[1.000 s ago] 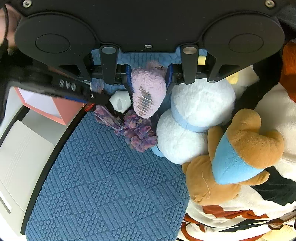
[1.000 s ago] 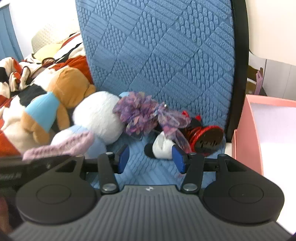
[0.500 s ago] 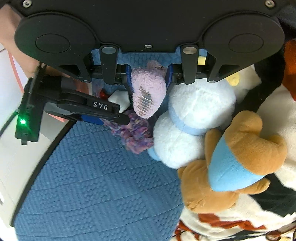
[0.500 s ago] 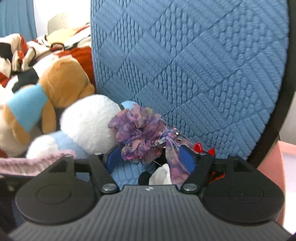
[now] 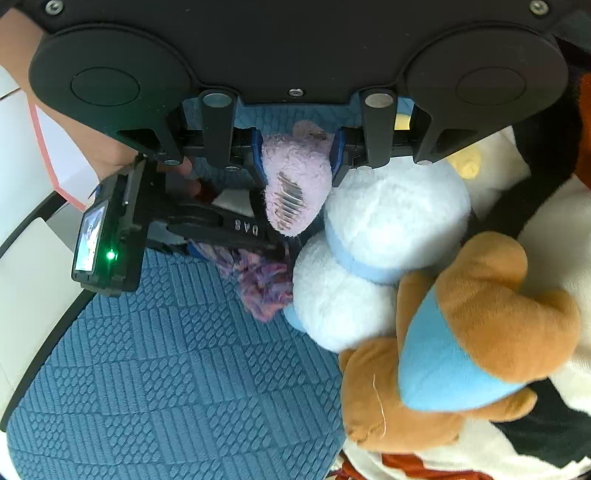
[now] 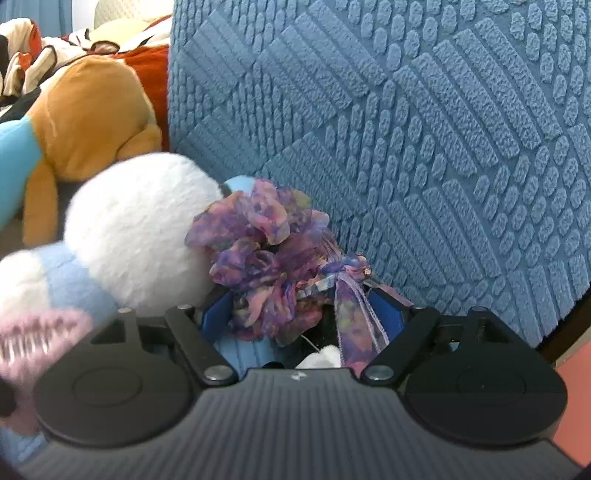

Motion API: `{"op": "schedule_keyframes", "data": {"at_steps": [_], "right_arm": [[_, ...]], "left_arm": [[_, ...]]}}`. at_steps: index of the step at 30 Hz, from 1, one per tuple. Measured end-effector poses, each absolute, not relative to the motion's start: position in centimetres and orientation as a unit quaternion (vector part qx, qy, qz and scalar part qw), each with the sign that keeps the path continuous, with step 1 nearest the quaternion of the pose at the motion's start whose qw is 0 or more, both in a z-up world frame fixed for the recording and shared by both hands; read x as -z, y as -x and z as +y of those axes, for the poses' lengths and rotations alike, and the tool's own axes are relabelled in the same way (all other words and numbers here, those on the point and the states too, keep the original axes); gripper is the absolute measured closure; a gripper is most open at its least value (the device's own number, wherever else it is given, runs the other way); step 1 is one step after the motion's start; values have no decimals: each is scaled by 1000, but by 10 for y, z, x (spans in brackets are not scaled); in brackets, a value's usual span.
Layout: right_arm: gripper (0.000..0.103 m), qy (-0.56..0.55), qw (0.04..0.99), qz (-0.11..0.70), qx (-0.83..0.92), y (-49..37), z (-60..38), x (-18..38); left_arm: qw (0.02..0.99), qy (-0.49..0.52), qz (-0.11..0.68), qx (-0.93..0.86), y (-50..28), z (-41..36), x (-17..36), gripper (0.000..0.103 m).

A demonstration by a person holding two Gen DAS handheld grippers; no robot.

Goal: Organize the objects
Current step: 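Close the right tool on the purple sheer scrunchie and lift it, then regrip the purple scrunchie with the right tool while the left tool holds the bunny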

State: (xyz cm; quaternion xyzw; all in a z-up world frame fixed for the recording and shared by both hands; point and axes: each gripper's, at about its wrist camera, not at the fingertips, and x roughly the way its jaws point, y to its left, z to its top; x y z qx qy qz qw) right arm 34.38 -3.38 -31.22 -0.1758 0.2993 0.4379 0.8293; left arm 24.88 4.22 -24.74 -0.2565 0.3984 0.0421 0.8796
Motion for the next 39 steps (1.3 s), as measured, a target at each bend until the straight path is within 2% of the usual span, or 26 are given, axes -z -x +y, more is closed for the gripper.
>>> {"op": "schedule_keyframes", "data": {"at_steps": [1, 3, 4, 8, 10, 16, 24, 39], "right_arm": [[22, 173, 832, 295, -438, -344, -34, 312], [34, 174, 838, 285, -432, -344, -34, 312], [37, 178, 841, 280, -428, -343, -33, 311], [73, 183, 847, 270, -419, -340, -33, 306], [79, 187, 847, 268, -419, -339, -33, 302], [84, 183, 846, 266, -425, -325, -45, 280], [92, 176, 842, 281, -426, -296, -77, 264], [92, 159, 829, 330, -422, -208, -149, 261]], "left_arm": [[878, 257, 401, -43, -250, 41, 248, 71], [878, 261, 400, -41, -250, 40, 249, 71], [878, 262, 398, -39, -249, 40, 249, 71], [877, 267, 398, -45, -247, 41, 249, 71], [875, 276, 395, -48, -246, 44, 249, 71], [869, 302, 388, -59, -246, 53, 249, 71], [876, 288, 381, -68, -238, 47, 243, 71], [876, 276, 393, -54, -222, 30, 244, 71]]}}
